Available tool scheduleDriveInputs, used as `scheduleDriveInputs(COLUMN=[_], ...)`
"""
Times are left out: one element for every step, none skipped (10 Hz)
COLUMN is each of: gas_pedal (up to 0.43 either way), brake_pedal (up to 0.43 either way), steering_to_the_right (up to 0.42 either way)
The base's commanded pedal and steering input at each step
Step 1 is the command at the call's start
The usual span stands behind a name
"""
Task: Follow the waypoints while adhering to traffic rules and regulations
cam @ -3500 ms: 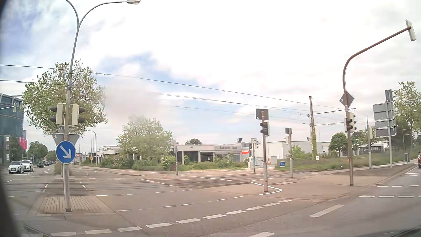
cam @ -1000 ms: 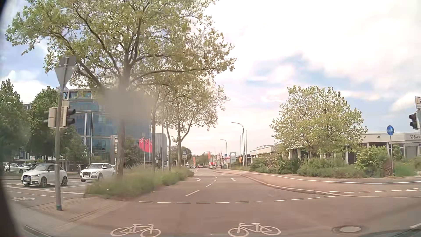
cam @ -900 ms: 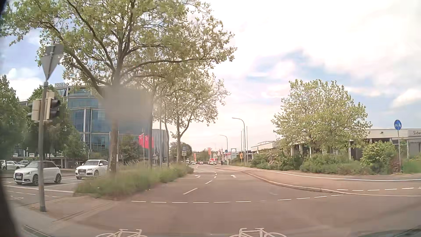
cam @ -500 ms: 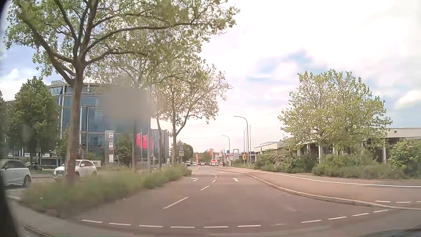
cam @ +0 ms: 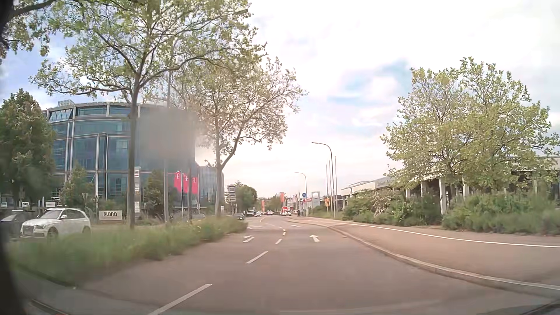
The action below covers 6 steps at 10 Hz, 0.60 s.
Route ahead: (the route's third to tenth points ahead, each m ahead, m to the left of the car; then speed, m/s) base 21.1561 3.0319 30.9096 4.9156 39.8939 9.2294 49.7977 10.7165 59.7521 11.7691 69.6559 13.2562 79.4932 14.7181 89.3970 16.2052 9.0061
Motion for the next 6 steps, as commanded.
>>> scheduleDriveInputs(gas_pedal=[0.177, 0.177, 0.177, 0.177, 0.177, 0.177], brake_pedal=[0.000, 0.000, 0.000, 0.000, 0.000, 0.000], steering_to_the_right=[-0.009, -0.010, -0.013, -0.015, -0.015, -0.016])
